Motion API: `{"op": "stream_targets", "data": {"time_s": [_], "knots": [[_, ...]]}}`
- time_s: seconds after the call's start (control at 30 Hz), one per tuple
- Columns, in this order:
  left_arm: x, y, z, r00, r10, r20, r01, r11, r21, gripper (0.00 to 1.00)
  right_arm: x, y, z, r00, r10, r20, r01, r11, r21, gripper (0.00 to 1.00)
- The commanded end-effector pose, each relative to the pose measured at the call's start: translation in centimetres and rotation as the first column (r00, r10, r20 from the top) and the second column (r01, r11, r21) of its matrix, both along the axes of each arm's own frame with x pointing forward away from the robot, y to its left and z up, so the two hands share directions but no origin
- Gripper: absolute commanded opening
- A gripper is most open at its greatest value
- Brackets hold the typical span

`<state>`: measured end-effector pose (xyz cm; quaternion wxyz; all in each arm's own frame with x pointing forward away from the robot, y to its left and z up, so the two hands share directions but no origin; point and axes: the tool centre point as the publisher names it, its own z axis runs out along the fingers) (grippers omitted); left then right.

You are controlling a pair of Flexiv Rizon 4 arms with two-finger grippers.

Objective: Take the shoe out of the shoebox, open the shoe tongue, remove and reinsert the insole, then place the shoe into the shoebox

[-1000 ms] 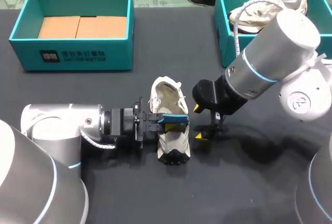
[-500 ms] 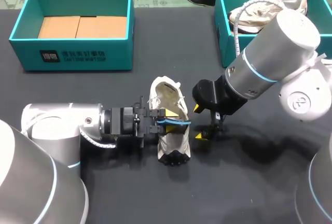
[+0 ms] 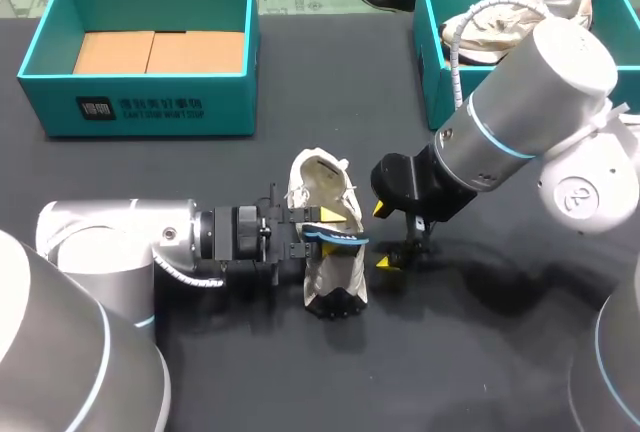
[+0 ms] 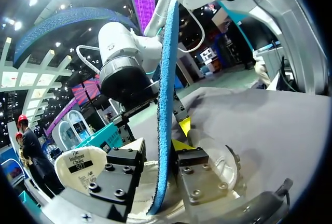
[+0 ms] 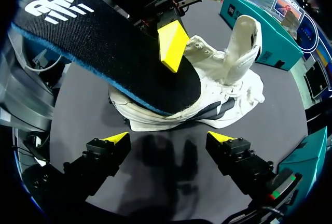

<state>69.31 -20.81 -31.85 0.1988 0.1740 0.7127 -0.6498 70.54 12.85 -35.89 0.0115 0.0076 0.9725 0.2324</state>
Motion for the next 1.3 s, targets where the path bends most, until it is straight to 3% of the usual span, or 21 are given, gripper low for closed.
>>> {"op": "stream_targets", "data": {"time_s": [0.03,0.23,0.33,0.4,0.83,1.3], "knots": [[-0.9,0.0,0.9,1.000,0.019,-0.003,-0.019,1.000,0.023,0.30,0.0,0.0,-0.1,1.000,0.000,0.001,0.000,1.000,0.001,1.00],[-1.3,-0.3,1.5,1.000,0.026,-0.004,-0.025,0.999,0.046,0.27,0.0,0.0,-0.1,1.000,0.000,0.001,0.000,1.000,0.001,1.00],[-1.7,-0.4,1.8,0.999,0.012,0.042,-0.015,0.998,0.058,0.15,0.0,0.0,-0.1,1.000,0.000,0.001,0.000,1.000,0.001,1.00],[-1.7,-0.4,1.7,0.998,-0.001,0.060,-0.003,0.999,0.054,0.00,0.0,0.0,-0.1,1.000,0.000,0.001,0.000,1.000,0.001,1.00],[-0.7,0.0,-0.4,0.991,-0.041,0.129,0.035,0.998,0.054,0.00,0.0,0.0,-0.1,1.000,0.000,0.001,0.000,1.000,0.001,1.00],[0.7,-0.3,-2.5,0.995,-0.007,0.095,-0.001,0.997,0.080,0.00,0.0,0.0,-0.1,1.000,0.000,0.001,0.000,1.000,0.001,1.00]]}}
